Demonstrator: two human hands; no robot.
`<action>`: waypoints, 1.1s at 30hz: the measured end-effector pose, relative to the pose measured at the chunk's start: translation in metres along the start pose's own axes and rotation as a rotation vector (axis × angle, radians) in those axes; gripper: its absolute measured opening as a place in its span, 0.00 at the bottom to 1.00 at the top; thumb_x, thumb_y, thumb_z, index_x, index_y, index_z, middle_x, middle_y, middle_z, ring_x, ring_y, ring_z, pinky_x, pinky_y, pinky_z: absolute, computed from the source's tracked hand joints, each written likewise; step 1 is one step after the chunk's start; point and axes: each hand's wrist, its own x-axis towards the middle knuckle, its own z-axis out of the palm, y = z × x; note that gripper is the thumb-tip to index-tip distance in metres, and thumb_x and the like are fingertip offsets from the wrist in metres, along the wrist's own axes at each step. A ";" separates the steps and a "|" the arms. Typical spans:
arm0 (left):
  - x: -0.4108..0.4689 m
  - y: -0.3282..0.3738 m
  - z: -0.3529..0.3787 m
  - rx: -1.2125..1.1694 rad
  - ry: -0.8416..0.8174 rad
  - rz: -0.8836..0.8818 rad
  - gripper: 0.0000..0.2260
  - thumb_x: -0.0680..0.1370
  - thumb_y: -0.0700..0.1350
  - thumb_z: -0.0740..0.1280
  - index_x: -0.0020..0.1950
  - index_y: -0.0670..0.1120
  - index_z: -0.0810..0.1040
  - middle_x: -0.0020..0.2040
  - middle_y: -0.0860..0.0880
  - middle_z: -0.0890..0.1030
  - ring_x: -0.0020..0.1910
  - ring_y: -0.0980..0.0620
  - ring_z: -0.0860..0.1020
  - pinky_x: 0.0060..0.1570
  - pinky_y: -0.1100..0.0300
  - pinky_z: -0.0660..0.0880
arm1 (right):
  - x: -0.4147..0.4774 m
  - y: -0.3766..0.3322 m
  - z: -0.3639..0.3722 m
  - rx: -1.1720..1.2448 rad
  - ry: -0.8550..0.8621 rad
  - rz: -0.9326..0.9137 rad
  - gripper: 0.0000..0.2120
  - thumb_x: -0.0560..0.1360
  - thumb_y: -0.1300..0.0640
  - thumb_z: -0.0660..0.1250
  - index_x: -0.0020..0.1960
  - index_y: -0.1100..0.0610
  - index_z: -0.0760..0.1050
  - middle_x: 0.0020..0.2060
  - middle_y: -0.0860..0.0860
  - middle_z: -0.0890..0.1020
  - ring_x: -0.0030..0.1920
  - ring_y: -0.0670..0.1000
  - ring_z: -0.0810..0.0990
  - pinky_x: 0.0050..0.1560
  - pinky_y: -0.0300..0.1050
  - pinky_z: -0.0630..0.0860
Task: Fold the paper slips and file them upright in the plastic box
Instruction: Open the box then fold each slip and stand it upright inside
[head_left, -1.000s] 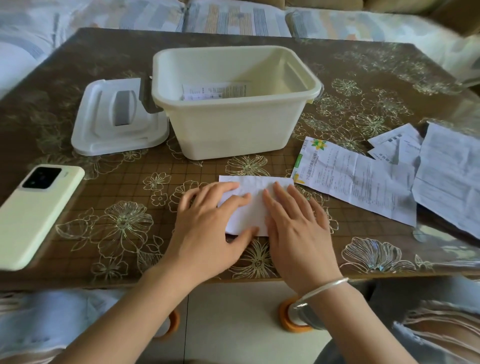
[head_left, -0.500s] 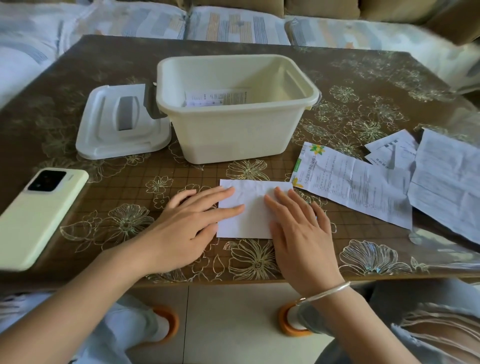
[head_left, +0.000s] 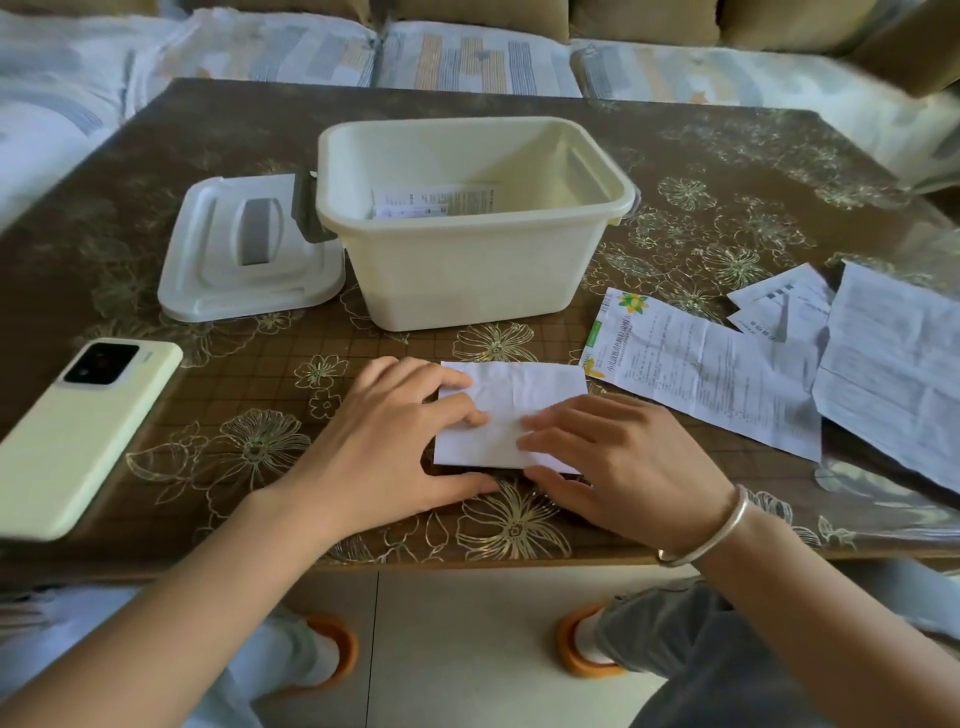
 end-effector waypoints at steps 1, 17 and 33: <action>0.000 0.000 0.001 -0.005 0.014 0.009 0.27 0.68 0.72 0.62 0.57 0.56 0.81 0.63 0.55 0.77 0.63 0.53 0.73 0.65 0.51 0.64 | 0.000 0.000 0.000 -0.015 0.017 -0.017 0.11 0.78 0.52 0.63 0.49 0.55 0.82 0.46 0.49 0.85 0.46 0.52 0.83 0.40 0.49 0.79; -0.011 0.027 0.013 -0.239 0.341 -0.289 0.11 0.75 0.57 0.66 0.42 0.51 0.79 0.30 0.58 0.74 0.29 0.58 0.72 0.30 0.67 0.65 | -0.008 -0.015 0.000 0.426 0.283 0.707 0.18 0.71 0.32 0.60 0.49 0.43 0.74 0.32 0.48 0.80 0.31 0.46 0.77 0.31 0.48 0.76; -0.008 0.042 0.016 -0.237 0.257 -0.480 0.13 0.73 0.51 0.72 0.57 0.56 0.77 0.41 0.56 0.80 0.41 0.52 0.79 0.38 0.53 0.77 | -0.006 -0.031 0.013 0.182 0.261 0.725 0.09 0.72 0.50 0.70 0.51 0.49 0.76 0.43 0.43 0.78 0.33 0.48 0.76 0.33 0.43 0.72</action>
